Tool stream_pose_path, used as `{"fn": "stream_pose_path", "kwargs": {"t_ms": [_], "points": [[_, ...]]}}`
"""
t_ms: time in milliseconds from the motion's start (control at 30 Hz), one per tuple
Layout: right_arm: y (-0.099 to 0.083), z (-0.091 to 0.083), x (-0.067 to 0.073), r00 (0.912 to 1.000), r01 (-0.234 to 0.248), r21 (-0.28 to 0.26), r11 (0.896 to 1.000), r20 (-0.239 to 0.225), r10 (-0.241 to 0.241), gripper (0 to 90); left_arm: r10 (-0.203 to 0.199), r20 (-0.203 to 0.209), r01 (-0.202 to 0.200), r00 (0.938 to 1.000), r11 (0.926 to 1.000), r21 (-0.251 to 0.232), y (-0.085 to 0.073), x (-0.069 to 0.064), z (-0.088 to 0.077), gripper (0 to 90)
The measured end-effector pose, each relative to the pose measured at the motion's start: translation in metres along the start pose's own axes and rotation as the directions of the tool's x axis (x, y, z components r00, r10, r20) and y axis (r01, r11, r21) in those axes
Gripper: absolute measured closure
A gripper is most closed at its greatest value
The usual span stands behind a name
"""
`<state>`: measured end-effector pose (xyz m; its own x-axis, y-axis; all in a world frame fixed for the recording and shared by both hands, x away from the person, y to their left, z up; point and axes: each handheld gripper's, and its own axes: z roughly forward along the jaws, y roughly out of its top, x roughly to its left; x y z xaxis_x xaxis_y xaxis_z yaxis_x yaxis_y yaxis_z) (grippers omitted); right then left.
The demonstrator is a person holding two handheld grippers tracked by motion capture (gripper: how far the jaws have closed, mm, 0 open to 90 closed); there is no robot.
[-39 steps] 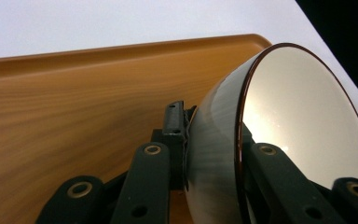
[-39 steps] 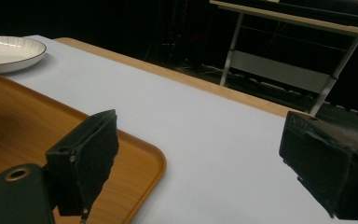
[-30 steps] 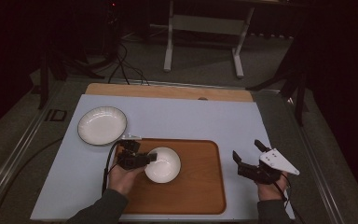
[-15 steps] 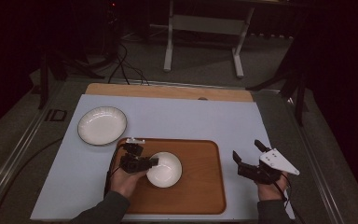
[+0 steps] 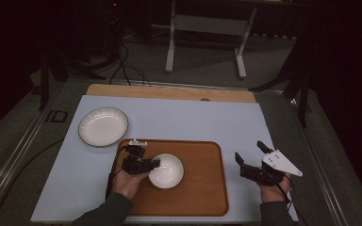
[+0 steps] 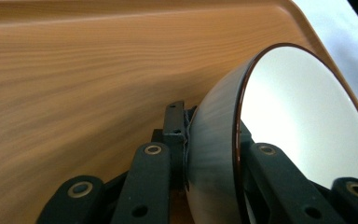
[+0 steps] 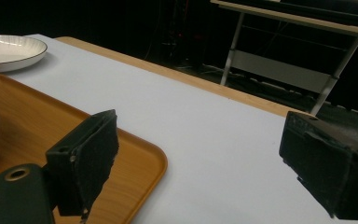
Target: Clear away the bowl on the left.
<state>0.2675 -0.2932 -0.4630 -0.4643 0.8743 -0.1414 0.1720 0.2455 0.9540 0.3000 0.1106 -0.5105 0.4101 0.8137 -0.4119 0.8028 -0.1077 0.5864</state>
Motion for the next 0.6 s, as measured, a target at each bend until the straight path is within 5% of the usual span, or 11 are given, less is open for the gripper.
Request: {"fn": "stream_pose_path", "kwargs": {"t_ms": [600], "points": [[0.0002, -0.0001, 0.0002, 1.0, 0.002, 0.0, 1.0, -0.001, -0.002, 11.2, -0.016, -0.011, 0.016, 0.9998, 0.9997, 0.017, -0.001, 0.0062, 0.0045, 77.7]]}}
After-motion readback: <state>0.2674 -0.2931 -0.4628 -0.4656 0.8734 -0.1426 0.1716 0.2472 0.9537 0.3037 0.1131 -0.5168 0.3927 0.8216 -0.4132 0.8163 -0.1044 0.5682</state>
